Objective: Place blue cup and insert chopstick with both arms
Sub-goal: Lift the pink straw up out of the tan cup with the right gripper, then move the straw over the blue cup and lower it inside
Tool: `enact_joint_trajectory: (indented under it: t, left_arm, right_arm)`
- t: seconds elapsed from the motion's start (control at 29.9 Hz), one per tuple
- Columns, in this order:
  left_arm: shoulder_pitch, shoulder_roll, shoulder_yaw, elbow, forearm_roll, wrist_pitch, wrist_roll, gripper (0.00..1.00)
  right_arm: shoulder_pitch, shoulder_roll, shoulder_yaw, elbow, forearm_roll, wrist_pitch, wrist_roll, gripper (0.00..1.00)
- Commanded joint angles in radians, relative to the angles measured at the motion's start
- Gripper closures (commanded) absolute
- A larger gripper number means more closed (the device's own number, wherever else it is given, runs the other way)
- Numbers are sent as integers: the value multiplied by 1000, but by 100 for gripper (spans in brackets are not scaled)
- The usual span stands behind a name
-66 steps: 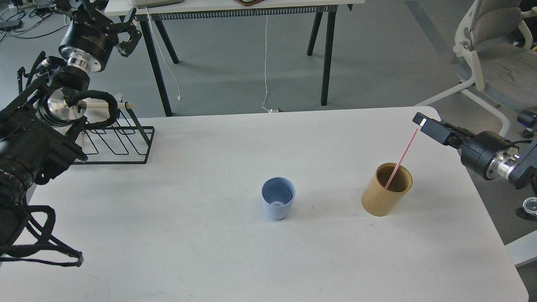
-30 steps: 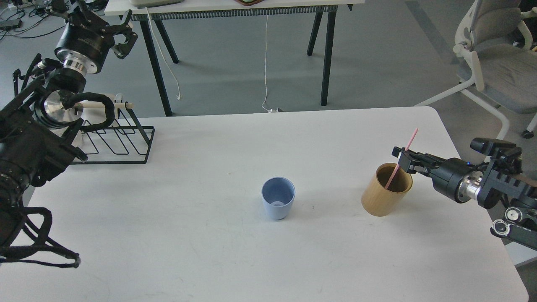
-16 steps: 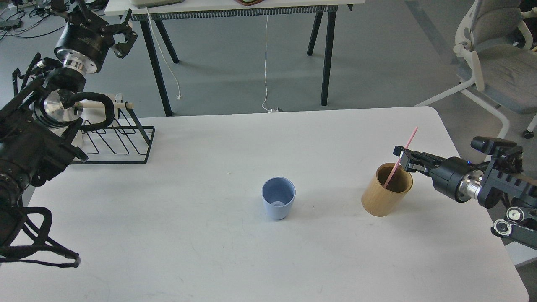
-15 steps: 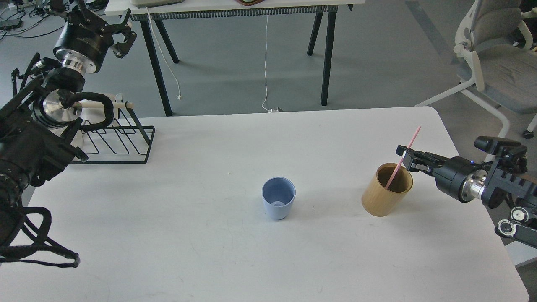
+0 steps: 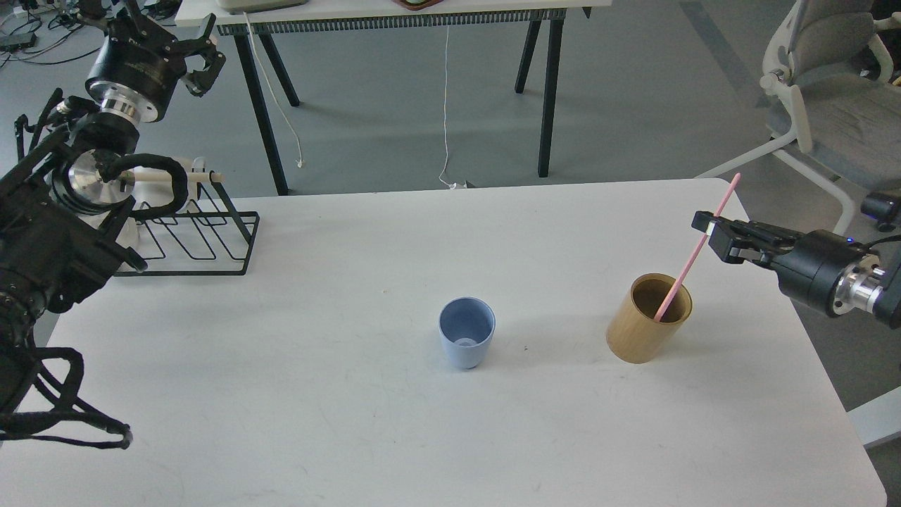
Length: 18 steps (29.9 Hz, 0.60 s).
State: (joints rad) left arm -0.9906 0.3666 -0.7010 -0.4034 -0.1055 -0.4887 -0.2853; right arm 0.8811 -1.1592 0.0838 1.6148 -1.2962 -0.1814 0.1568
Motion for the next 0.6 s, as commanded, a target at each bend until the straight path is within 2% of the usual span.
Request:
enact_joint_trajectory:
  t: [0.0,0.13,0.27,0.57]
  left_arm:
    - [-2,0,0,0,0,0,2,1]
    - [-2,0,-2,0,0,0,3,1]
    - [-3,2,-2,-2,0,0,5,1]
    - [-7,20,-2,-2,0,0,8,1]
  right_arm:
    - [85,-62,1,34,0,42,0,96]
    - [209,-88,7,65,0,117,-2,96]
    - [304,-71,16,71,2,126,-5,96]
    - [269,208,16,54,6,126,-2,97]
